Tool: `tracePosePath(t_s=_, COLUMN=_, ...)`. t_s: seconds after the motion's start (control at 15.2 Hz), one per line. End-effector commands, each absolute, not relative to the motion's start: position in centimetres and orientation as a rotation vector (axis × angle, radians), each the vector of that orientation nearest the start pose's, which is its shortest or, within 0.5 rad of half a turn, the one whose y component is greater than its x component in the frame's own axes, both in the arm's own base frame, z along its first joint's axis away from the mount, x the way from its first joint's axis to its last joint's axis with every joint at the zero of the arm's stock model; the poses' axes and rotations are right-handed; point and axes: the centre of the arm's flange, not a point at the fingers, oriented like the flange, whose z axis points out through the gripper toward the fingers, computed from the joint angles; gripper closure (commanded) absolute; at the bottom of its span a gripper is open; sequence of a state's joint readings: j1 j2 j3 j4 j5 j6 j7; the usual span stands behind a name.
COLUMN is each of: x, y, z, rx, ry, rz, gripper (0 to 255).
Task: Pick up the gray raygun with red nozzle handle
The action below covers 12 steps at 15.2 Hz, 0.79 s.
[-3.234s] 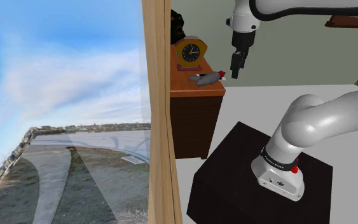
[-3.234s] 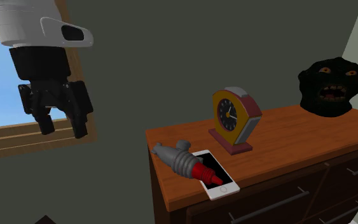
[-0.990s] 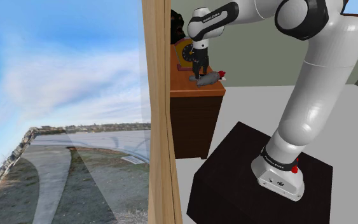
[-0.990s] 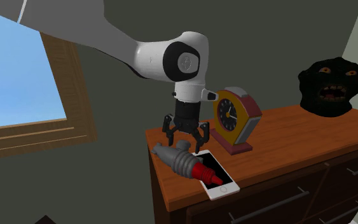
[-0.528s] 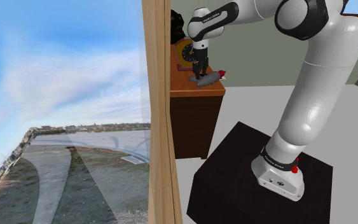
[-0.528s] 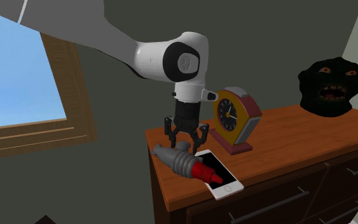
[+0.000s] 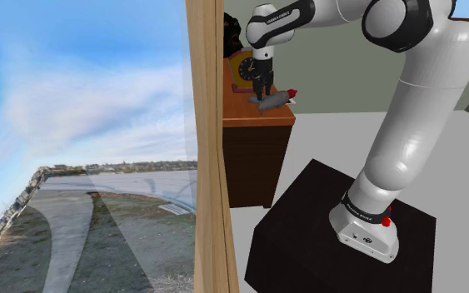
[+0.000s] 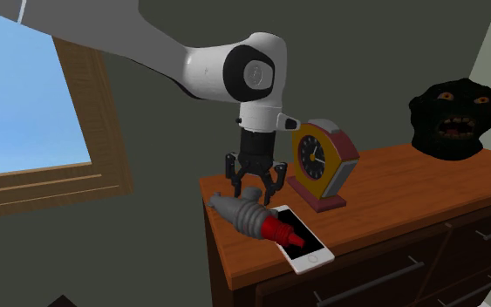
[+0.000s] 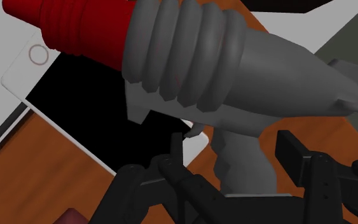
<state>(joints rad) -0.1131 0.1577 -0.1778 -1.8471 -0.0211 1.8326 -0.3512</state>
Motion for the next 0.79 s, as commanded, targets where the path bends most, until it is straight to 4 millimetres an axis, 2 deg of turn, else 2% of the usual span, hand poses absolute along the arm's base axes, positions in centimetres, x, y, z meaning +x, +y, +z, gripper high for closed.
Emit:
tracePosePath(t_s=0.0, x=55.8, y=-16.5, z=43.8, rx=-3.120, ry=-0.105, rz=0.275, gripper=255)
tracePosePath(t_s=0.59, x=55.8, y=-16.5, z=48.6, rx=-3.120, ry=-0.105, rz=0.275, gripper=255)
tracePosePath(t_s=0.73, x=55.8, y=-16.5, z=48.7, rx=-3.120, ry=-0.105, rz=0.275, gripper=255)
